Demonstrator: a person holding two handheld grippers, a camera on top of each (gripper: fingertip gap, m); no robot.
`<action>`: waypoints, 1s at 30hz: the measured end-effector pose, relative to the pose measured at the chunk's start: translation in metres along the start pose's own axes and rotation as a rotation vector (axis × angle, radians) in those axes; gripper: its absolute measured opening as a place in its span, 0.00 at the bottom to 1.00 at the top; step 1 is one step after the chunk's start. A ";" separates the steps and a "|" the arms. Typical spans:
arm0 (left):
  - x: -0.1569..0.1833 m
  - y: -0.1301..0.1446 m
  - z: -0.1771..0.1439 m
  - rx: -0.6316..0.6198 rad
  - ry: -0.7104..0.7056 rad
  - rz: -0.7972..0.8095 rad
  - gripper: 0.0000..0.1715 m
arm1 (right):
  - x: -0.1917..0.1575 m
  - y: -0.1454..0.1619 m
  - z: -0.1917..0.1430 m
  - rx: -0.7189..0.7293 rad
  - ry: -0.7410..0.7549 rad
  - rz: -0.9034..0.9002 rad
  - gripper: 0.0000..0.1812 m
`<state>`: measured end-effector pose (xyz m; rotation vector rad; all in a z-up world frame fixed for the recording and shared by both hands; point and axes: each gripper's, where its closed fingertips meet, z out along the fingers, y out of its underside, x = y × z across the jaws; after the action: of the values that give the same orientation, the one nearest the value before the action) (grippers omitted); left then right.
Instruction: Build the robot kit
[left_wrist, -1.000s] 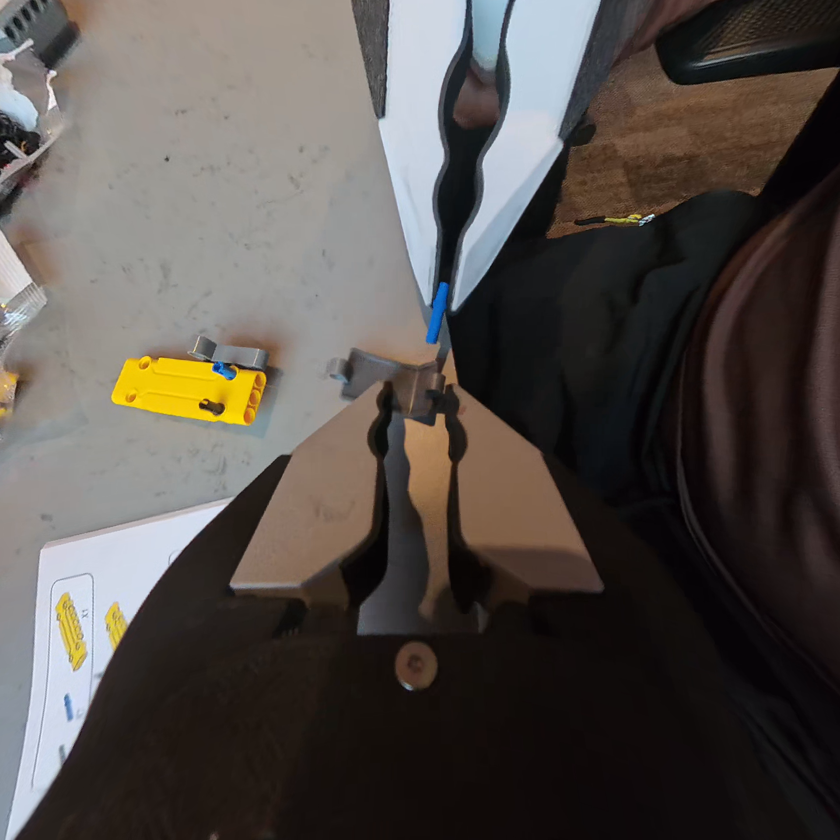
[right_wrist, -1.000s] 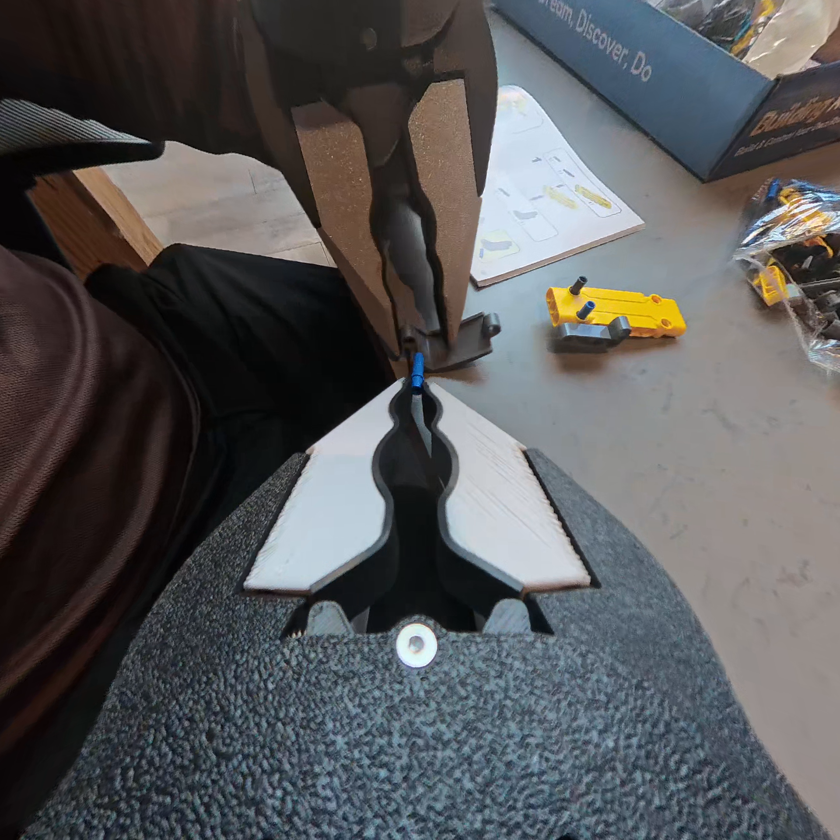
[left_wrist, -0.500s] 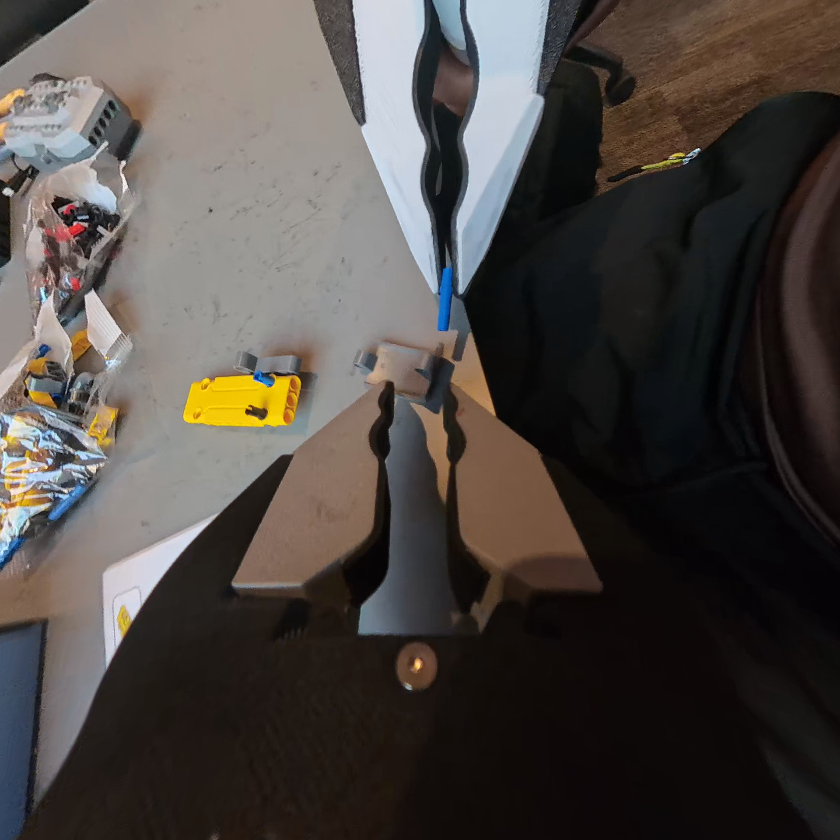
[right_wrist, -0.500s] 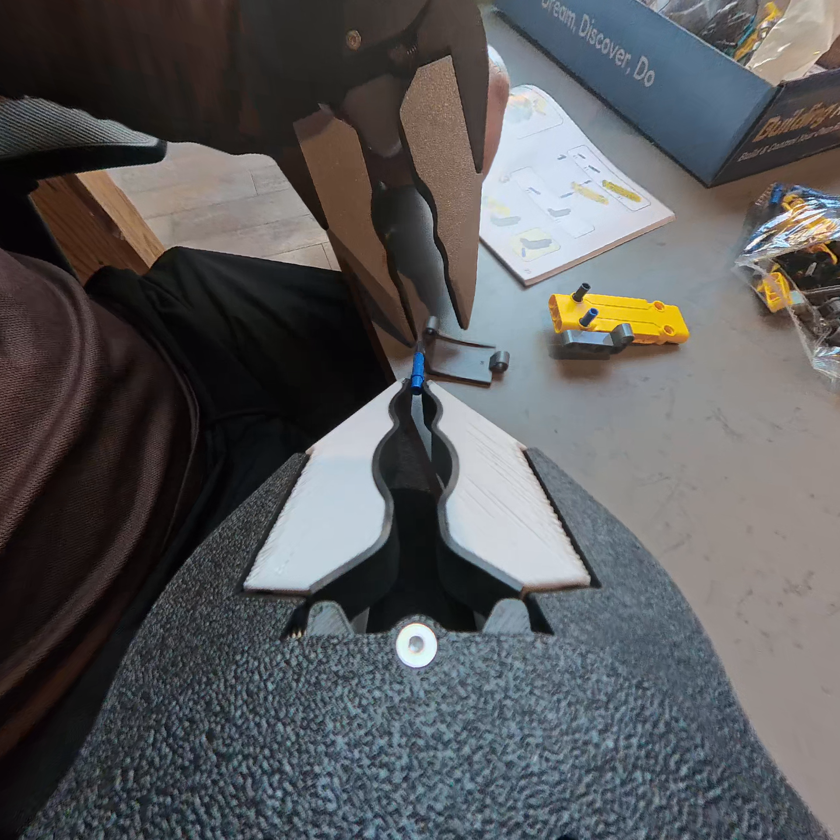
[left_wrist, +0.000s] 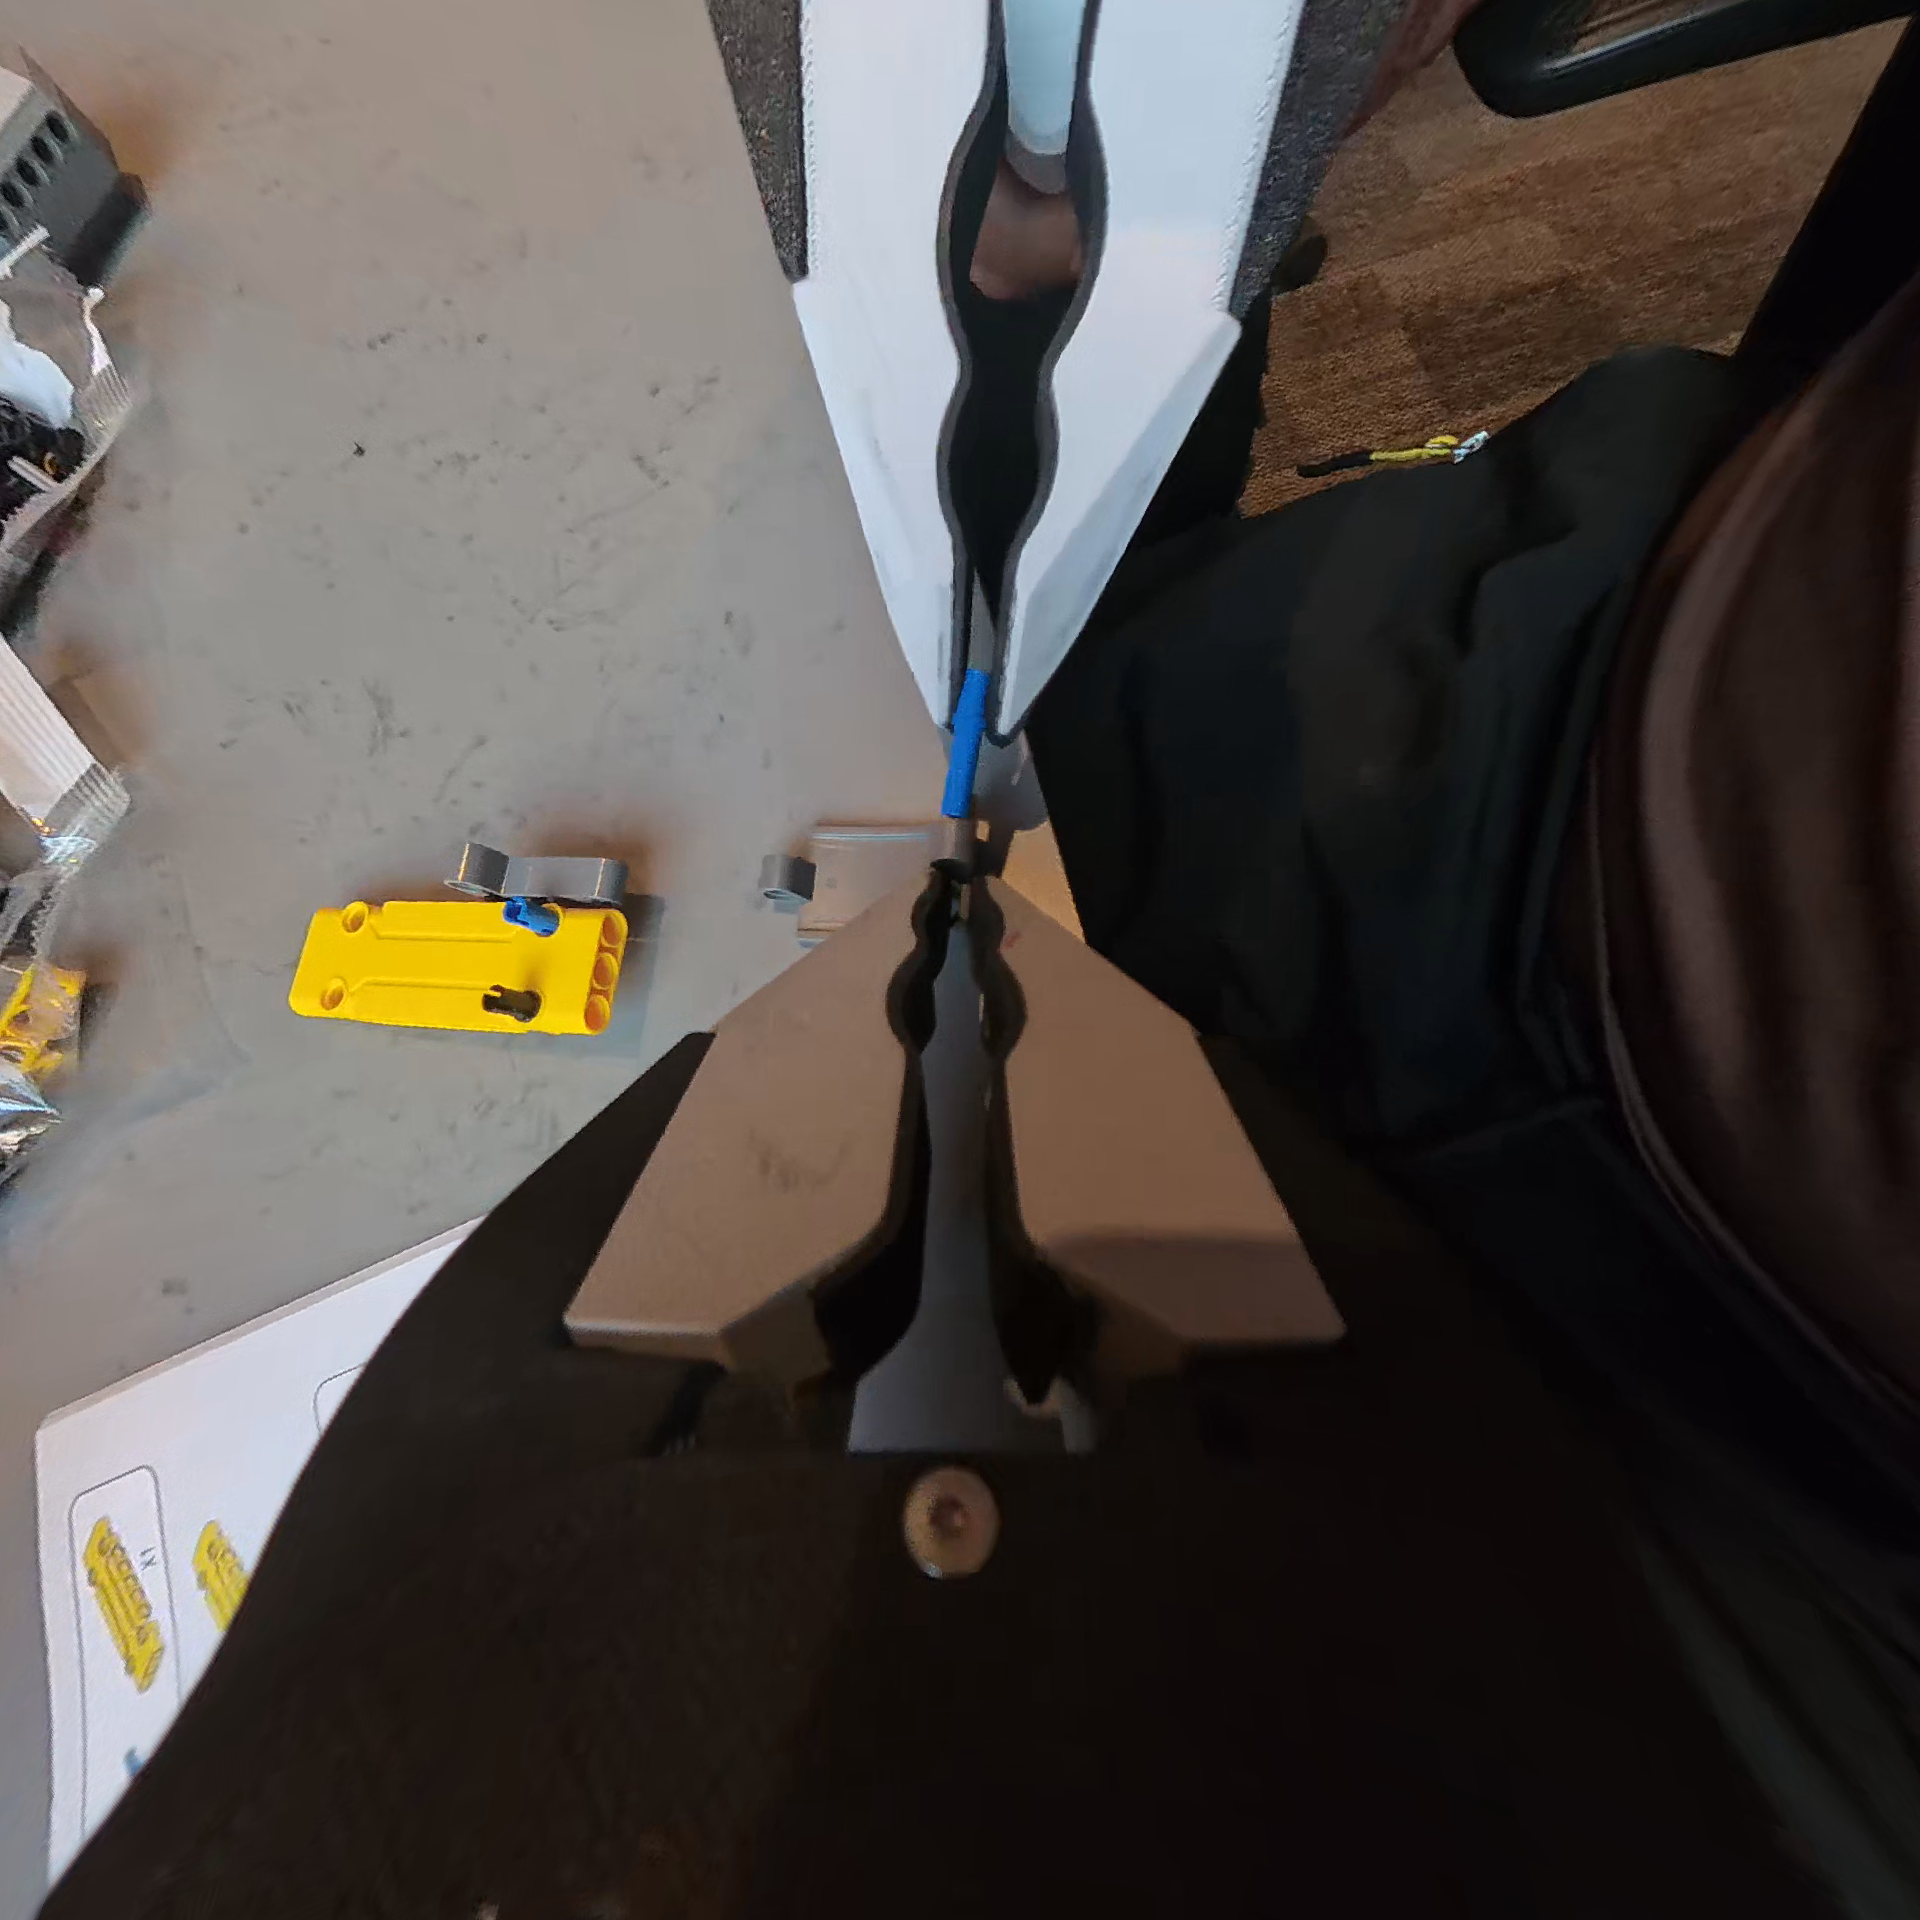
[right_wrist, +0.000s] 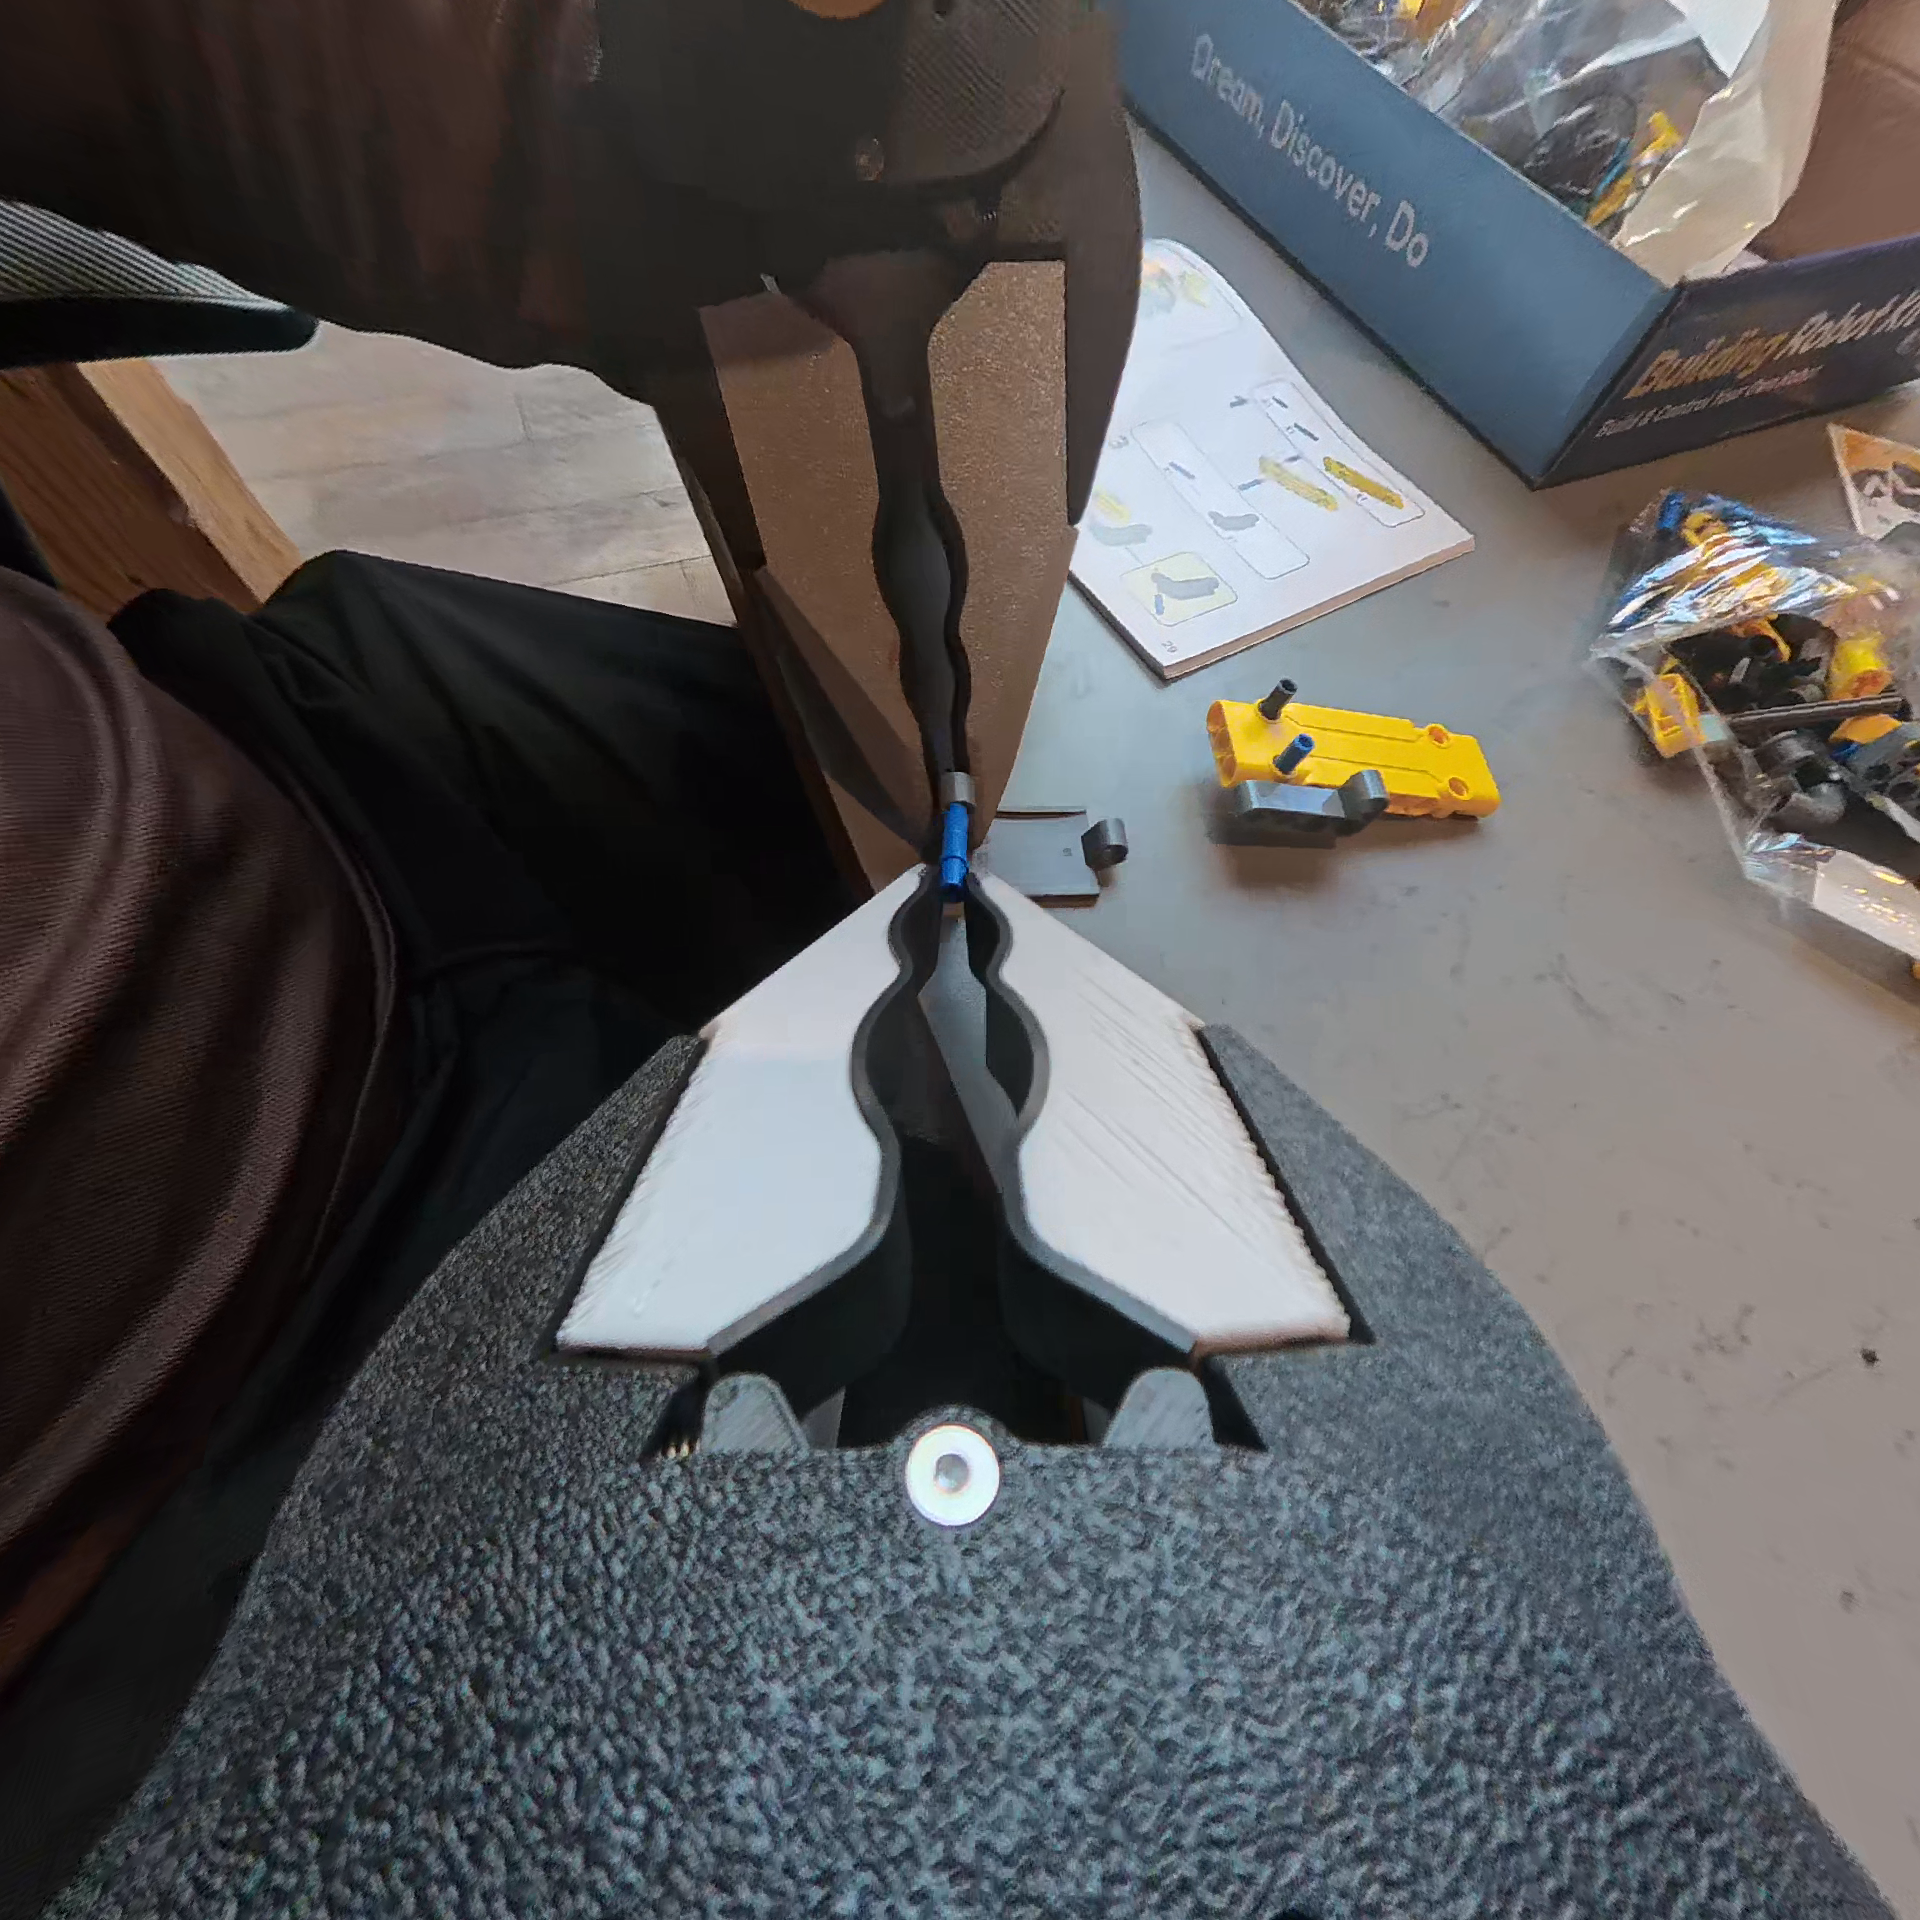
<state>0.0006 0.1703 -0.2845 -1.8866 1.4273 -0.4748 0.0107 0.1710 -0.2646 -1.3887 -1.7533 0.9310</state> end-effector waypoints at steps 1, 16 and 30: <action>0.000 -0.001 0.000 0.002 0.008 -0.013 0.00 | 0.001 -0.002 -0.001 0.013 0.005 -0.002 0.02; 0.015 -0.019 -0.023 0.183 0.129 -0.162 0.00 | -0.010 -0.020 -0.009 0.063 0.042 -0.096 0.02; 0.020 -0.050 -0.072 0.563 -0.025 0.089 0.00 | -0.023 -0.068 -0.039 0.293 -0.063 0.010 0.03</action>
<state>-0.0065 0.1352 -0.2018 -1.3674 1.1956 -0.7200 0.0159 0.1415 -0.1890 -1.1900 -1.5805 1.1951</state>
